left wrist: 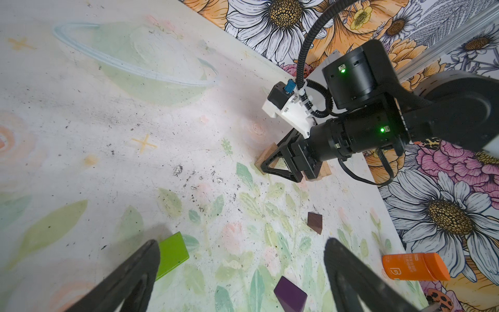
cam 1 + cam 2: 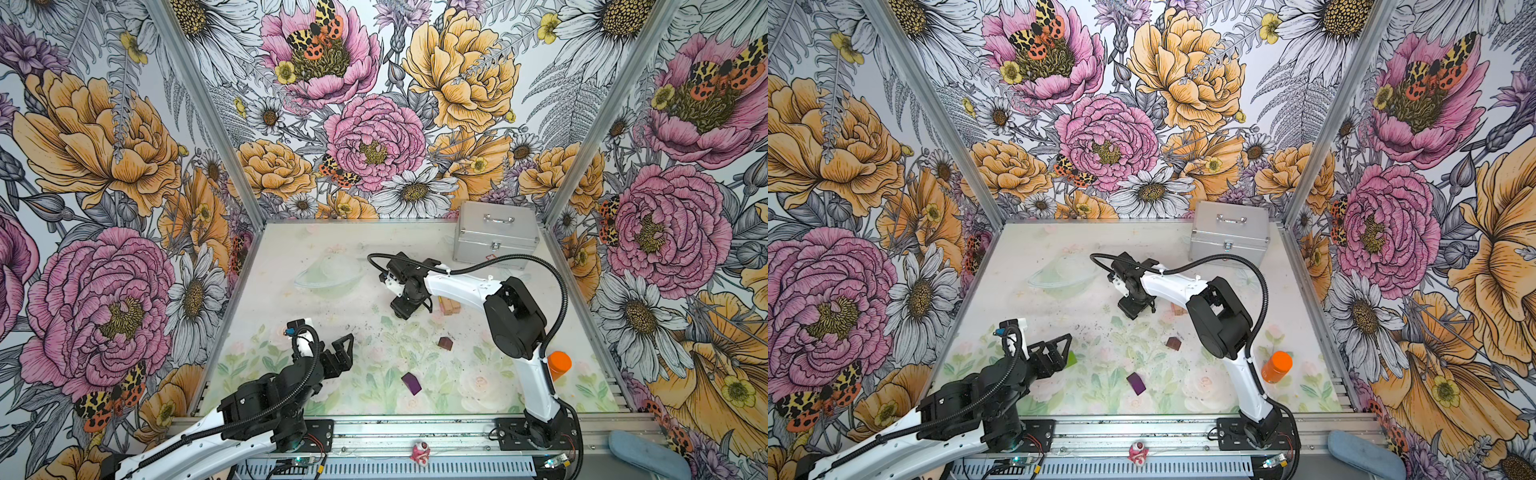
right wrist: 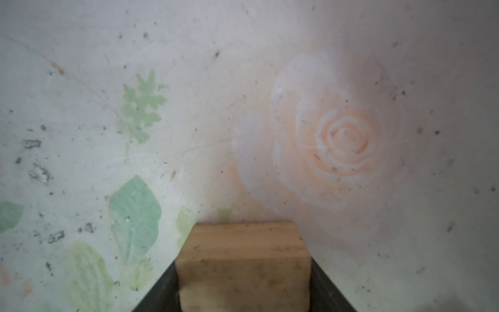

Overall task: Build the wood block tower
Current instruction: 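Carry the block with the right gripper toward the sticks by the metal case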

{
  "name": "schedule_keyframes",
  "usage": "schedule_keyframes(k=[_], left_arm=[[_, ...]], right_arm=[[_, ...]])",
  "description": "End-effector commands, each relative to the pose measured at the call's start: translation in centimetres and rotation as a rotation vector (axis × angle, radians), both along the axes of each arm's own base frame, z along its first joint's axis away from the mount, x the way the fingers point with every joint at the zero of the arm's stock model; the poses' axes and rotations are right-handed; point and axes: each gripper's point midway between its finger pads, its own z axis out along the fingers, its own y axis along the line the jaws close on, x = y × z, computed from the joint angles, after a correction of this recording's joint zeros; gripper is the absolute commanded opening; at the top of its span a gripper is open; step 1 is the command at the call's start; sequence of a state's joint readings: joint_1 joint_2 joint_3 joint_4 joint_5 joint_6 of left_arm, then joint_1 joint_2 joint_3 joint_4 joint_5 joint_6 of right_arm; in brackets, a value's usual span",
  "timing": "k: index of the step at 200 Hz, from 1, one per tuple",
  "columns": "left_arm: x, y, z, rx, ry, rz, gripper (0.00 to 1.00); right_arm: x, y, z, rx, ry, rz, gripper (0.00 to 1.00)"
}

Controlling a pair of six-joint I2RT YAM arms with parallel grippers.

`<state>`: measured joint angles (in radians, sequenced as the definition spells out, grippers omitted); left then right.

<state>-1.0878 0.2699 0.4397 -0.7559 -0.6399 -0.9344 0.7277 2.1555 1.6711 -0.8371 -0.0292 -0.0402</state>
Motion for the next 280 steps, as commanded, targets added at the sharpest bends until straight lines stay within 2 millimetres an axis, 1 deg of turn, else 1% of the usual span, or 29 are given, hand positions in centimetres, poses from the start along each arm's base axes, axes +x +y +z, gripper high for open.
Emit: schedule_keyframes(k=[1,15,32,53,86,110,142,178,205,244,280], left_arm=[[0.1,0.2,1.0,0.005,-0.017,-0.002,0.96],[0.1,0.2,1.1,0.006,-0.019,0.001,0.96],[0.1,0.2,1.3,0.007,-0.025,0.000,0.96],[0.2,0.2,1.6,0.010,-0.028,-0.002,0.96],[0.3,0.1,2.2,0.016,-0.036,-0.004,0.97],[0.4,0.1,2.6,0.023,-0.040,-0.002,0.97],[0.6,-0.2,3.1,0.025,-0.049,-0.004,0.97],[0.9,-1.2,3.3,0.030,-0.046,-0.025,0.97],[1.1,-2.2,3.4,0.043,-0.039,-0.043,0.97],[1.5,-3.2,3.6,0.045,-0.037,-0.061,0.97],[1.6,-3.6,3.4,0.050,-0.028,-0.065,0.97]], right_arm=[[1.2,0.4,2.8,0.036,-0.066,-0.073,0.45],[1.6,0.3,3.8,0.048,-0.086,-0.113,0.45],[2.0,0.3,5.4,0.067,-0.119,-0.156,0.45],[2.7,-0.5,7.5,0.083,-0.165,-0.220,0.44],[3.7,-2.6,10.3,0.112,-0.220,-0.328,0.44],[4.0,-4.6,11.5,0.125,-0.237,-0.389,0.44],[4.1,-7.6,11.7,0.113,-0.241,-0.461,0.44],[4.2,-11.5,10.7,0.101,-0.222,-0.561,0.42],[4.2,-13.4,10.0,0.105,-0.213,-0.614,0.43],[4.4,-14.6,8.9,0.113,-0.190,-0.643,0.43],[4.6,-14.7,8.3,0.121,-0.171,-0.649,0.42]])
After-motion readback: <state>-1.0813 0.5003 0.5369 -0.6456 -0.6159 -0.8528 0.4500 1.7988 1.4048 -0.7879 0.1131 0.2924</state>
